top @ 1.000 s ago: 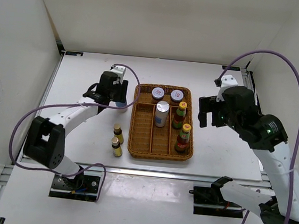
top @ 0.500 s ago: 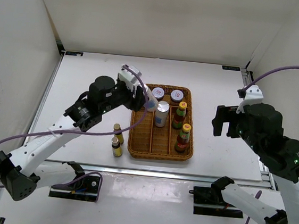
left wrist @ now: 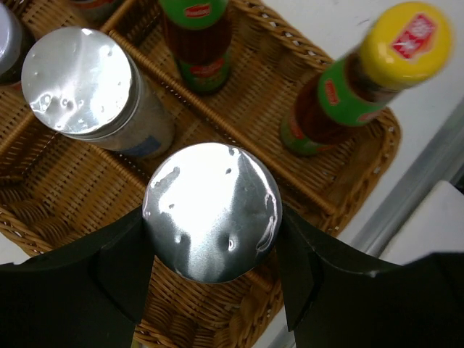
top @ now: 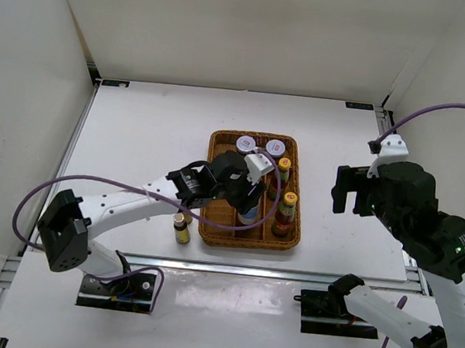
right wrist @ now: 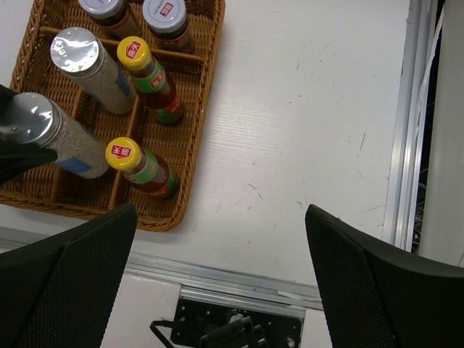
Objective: Organize the condiment bottles
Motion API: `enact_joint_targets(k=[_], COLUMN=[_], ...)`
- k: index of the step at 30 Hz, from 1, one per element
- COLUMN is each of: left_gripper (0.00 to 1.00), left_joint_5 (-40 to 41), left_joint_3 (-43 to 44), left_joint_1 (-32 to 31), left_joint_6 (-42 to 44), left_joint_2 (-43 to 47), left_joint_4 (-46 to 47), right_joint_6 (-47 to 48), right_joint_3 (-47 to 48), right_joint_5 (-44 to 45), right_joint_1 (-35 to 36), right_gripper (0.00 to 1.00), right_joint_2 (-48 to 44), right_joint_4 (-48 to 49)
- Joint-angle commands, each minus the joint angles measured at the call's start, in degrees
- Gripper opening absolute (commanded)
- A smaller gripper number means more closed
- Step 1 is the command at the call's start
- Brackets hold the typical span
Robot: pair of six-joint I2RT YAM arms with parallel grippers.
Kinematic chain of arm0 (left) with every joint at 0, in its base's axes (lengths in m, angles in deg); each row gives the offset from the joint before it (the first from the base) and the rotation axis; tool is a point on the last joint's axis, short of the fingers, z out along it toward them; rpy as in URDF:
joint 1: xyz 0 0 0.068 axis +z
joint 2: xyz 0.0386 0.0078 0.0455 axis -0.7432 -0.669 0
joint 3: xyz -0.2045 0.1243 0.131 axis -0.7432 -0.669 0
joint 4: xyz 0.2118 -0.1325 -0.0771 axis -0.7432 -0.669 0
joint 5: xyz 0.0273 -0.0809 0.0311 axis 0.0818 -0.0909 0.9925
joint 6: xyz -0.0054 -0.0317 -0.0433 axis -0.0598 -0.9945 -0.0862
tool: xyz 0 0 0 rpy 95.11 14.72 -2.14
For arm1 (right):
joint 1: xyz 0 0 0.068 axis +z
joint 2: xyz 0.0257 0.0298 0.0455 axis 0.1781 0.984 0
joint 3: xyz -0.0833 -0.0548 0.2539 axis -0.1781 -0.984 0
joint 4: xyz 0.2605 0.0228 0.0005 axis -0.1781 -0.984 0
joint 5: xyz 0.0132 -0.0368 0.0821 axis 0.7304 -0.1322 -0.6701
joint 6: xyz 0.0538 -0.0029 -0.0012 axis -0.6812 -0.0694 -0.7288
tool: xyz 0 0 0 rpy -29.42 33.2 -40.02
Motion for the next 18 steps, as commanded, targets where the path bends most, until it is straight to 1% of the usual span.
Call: enact_joint_targets(k=[1, 3, 7, 9, 10, 11, 12, 13, 15, 17, 18], left_gripper=[0.11, 0.11, 0.17, 0.24, 0.32, 0.54, 0.63, 0.69, 0.92, 1.00, 1.00], left_joint_5=[4.5, 5.0, 6.3, 6.3, 6.3, 7.0, 7.9, 8.8, 11.1, 13.3, 14.3], left_joint_3=[3.3, 2.8, 2.2, 2.2, 2.2, 2.2, 2.9, 3.4, 4.8, 6.3, 7.3], left_joint_1=[0.1, 0.1, 0.1, 0.1, -0.4, -0.9, -0.9, -1.5, -2.2, -2.2, -2.2], left_joint_6=[-1.2, -1.2, -1.2, -1.2, -1.2, -1.2, -1.2, -1.2, -1.2, -0.5, 0.4], left_joint_2=[0.3, -1.1, -3.6, -4.5, -5.0, -5.0, -5.0, -5.0, -3.6, -1.4, -0.3], left_joint_4=[3.3, 3.8, 5.1, 5.1, 5.1, 5.1, 4.5, 4.0, 2.4, 0.6, -2.1], right_joint_6=[-0.1, -0.1, -0.1, -0.1, -0.1, -0.1, -0.1, -0.1, -0.1, -0.1, -0.1], right_joint_3=[1.1, 1.7, 1.7, 1.7, 1.2, 1.1, 1.1, 1.1, 1.1, 0.6, 0.6], right_joint_5=[1.9, 1.9, 1.9, 1.9, 1.9, 1.9, 1.9, 1.9, 1.9, 1.9, 1.9], right_joint_1=[0.0, 0.0, 0.0, 0.0, 0.0, 0.0, 0.0, 0.0, 0.0, 0.0, 0.0], right_gripper=[1.00, 1.00, 1.00, 1.00, 1.00, 1.00, 1.00, 1.00, 1.00, 1.00, 1.00], right_joint_2=[-0.6, -0.6, -0.6, -0.6, -0.6, -0.6, -0.6, -0.6, -0.6, -0.6, -0.6], right_joint_4=[-1.1, -1.1, -1.1, -1.1, -1.1, -1.1, -1.1, -1.1, -1.1, -1.1, -1.1])
